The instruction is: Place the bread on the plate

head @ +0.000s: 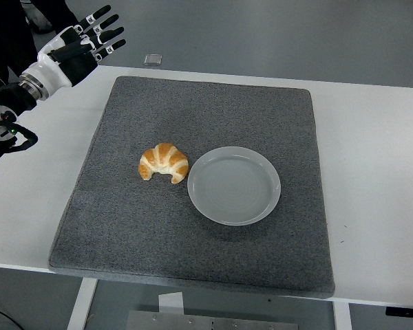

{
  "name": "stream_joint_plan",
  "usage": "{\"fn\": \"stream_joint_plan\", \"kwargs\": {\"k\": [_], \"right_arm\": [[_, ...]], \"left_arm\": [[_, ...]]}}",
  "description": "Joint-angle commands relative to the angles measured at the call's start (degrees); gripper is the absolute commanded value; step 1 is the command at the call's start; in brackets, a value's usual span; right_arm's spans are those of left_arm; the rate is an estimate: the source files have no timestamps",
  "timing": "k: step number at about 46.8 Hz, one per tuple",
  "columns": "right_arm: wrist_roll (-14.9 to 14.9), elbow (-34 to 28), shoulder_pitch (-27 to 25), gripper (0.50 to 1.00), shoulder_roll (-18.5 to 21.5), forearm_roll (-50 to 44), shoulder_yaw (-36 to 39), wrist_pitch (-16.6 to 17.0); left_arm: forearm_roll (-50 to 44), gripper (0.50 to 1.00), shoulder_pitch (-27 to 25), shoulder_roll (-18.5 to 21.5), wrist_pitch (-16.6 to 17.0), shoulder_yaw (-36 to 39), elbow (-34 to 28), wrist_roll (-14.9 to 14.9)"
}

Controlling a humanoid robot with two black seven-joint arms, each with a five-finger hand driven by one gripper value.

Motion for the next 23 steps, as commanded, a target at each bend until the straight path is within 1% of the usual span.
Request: {"fn": "stream_joint_plan", "kwargs": {"k": [1, 16, 23], "right_arm": [[0.0, 0.0, 0.0, 0.952, 0.0, 0.0, 0.0, 0.0], [0.0, 0.0, 0.0, 0.952, 0.0, 0.0, 0.0, 0.0], [0.0, 0.0, 0.0, 0.952, 0.0, 0.0, 0.0, 0.0]], "left_arm": [[0.1, 0.994, 0.0, 0.0, 0.0, 0.0, 0.0, 0.0], [0.2, 0.994, 0.0, 0.0, 0.0, 0.0, 0.0, 0.0], [0.1, 0.994, -0.2, 0.0, 0.5, 0.1, 0.0, 0.1]]}}
